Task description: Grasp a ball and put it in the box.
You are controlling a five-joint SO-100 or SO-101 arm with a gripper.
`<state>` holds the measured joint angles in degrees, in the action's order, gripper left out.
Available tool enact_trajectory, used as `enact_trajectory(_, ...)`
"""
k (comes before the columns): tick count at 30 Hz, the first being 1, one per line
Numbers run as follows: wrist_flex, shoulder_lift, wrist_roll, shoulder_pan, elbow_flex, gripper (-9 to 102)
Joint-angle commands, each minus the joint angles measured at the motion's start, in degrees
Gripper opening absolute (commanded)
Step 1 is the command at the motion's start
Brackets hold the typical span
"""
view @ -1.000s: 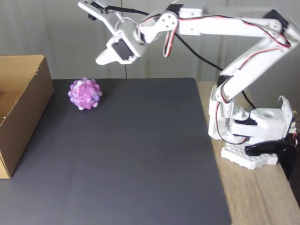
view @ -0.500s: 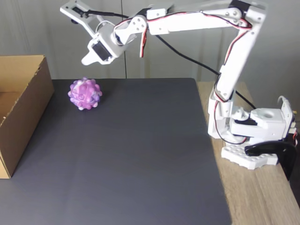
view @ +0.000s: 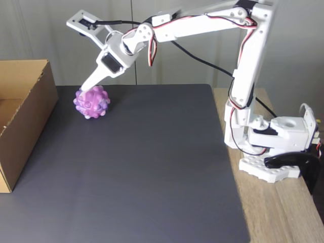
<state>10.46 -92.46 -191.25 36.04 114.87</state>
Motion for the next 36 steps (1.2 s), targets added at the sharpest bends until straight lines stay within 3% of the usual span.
enact_trajectory(1,-1.5,0.2,-1.4,0.3,-2.5,34)
enact_trajectory(25,-5.0,14.9,-3.2,2.0,-10.4,53)
enact_trajectory(36,-5.7,19.6,-6.8,1.1,-11.6,50)
